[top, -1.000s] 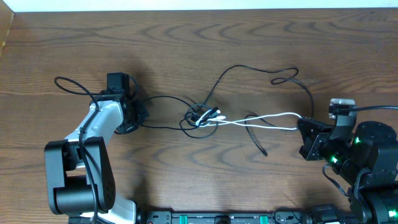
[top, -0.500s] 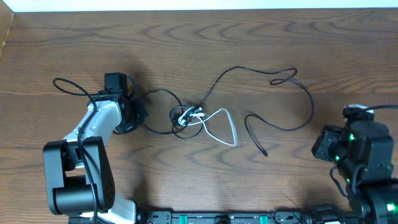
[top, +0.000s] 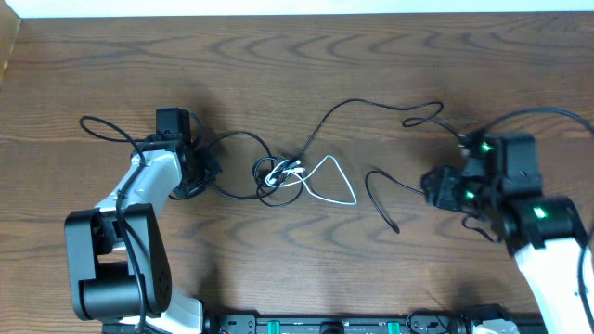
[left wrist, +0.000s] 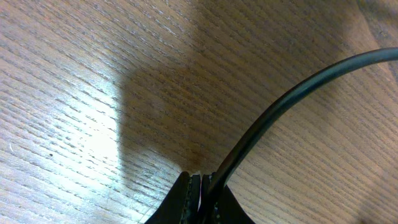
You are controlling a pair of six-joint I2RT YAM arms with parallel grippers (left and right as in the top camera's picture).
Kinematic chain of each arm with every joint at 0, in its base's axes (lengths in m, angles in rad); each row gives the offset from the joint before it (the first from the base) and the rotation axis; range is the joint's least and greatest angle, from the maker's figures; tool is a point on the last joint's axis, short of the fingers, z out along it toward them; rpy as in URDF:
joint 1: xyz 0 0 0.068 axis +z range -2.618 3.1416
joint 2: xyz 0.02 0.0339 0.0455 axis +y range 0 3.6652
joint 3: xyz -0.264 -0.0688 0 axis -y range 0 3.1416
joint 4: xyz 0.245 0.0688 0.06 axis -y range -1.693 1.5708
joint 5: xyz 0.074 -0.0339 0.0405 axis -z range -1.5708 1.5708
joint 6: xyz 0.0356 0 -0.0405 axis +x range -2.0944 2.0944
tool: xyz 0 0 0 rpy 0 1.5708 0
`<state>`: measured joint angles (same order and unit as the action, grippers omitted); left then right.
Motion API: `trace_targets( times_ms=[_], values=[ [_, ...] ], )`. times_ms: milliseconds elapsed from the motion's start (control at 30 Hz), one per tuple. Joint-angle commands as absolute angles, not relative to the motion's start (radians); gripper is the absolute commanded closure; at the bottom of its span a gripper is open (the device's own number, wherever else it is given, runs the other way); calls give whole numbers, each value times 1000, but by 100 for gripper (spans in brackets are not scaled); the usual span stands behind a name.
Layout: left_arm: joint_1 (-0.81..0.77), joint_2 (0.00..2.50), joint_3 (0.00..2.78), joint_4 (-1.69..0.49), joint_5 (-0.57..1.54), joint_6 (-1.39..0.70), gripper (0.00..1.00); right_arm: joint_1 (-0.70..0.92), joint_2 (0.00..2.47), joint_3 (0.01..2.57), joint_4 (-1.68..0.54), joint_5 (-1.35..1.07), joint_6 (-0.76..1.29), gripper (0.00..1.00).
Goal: Untangle cables
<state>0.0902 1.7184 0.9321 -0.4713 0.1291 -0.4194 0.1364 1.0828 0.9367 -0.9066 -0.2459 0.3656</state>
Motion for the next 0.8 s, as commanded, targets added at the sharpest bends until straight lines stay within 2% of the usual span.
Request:
trace_targets(
  times_ms=[0, 67, 100, 233, 333, 367, 567, 767],
  values=[
    [95, 1699, 947, -474, 128, -425, 91, 189, 1187, 948, -893, -388, 316, 38],
    [95, 1699, 947, -474, 136, -425, 91, 228, 1254, 948, -878, -388, 308, 36],
    [95, 1699, 947, -474, 141, -425, 87, 244, 1279, 948, -869, -388, 307, 36],
    [95, 1699, 947, -473, 147, -425, 83, 331, 1396, 948, -786, -388, 305, 35],
    [95, 1699, 947, -471, 147, -425, 83, 389, 1462, 948, -704, -387, 305, 33],
    [95, 1699, 947, -471, 147, -425, 78, 406, 1483, 948, -670, -384, 305, 33],
    [95, 1699, 947, -468, 150, -425, 69, 472, 1577, 948, -510, -303, 305, 31],
    [95, 1699, 947, -447, 265, -381, 42, 506, 1652, 948, -445, -261, 305, 29]
  ],
)
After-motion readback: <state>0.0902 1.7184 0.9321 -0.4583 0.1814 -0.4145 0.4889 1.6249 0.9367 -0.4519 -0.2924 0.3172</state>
